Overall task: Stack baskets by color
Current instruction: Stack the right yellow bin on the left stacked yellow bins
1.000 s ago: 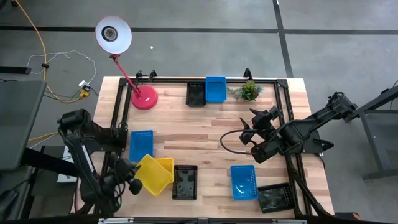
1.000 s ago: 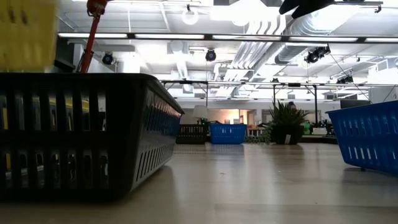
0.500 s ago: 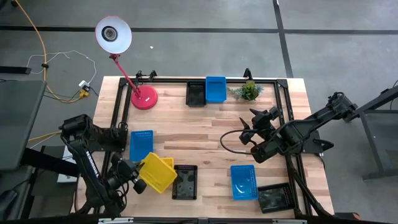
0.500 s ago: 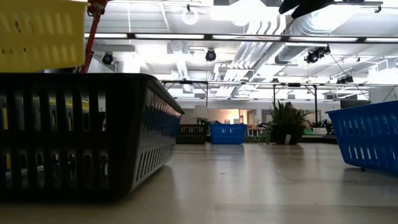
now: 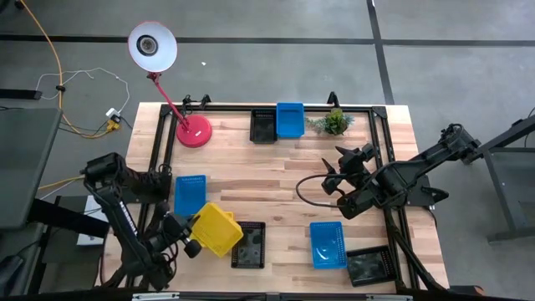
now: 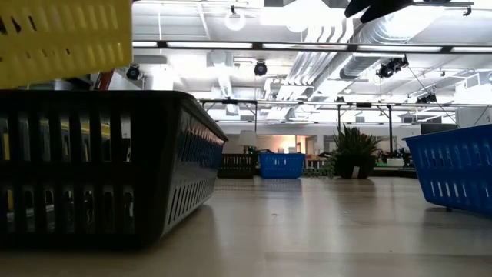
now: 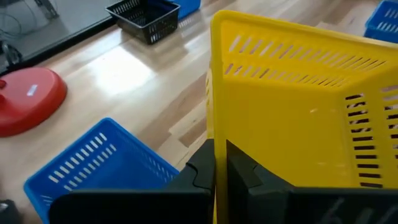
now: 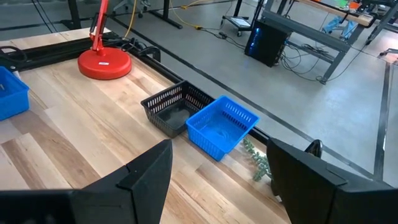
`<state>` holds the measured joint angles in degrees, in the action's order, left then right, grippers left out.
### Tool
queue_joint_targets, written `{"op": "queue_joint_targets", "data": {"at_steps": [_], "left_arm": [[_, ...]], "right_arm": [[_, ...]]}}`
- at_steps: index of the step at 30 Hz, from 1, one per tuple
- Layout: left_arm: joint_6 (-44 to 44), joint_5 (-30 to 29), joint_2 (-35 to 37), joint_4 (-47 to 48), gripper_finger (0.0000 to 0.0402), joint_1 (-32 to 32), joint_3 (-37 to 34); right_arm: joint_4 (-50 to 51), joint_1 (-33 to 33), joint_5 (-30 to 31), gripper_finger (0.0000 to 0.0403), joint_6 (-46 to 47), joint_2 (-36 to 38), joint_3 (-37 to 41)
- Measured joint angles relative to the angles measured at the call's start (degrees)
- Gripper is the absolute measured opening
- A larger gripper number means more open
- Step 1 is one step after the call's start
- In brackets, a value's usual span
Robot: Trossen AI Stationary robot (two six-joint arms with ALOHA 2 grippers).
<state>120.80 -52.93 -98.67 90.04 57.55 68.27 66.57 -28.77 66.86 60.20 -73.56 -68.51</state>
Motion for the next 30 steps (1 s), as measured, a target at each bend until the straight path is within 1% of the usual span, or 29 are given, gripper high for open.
{"op": "queue_joint_targets", "data": {"at_steps": [7,10,16,22,30], "left_arm": [[-5.65,1.47,0.00,0.02,0.0000,-1.45,-0.02],[-6.72,2.20,0.00,0.02,0.0000,-1.43,-0.02],[-5.54,3.42,0.02,0.02,0.0000,0.08,-0.04],[-3.99,2.95,0.02,0.02,0.0000,1.44,-0.04],[-3.51,2.16,0.02,0.02,0.0000,1.34,-0.04]], "right_arm": [[0.02,0.00,-0.93,0.0249,-0.06,0.00,0.00],[0.02,0.00,-0.97,0.0249,-0.13,0.00,0.00],[0.42,-0.02,-3.19,0.0249,-2.20,0.00,0.00],[1.10,-0.11,-4.84,0.0249,-2.18,0.00,0.00],[1.09,-0.11,-5.51,0.0249,-1.72,0.00,0.00]]}}
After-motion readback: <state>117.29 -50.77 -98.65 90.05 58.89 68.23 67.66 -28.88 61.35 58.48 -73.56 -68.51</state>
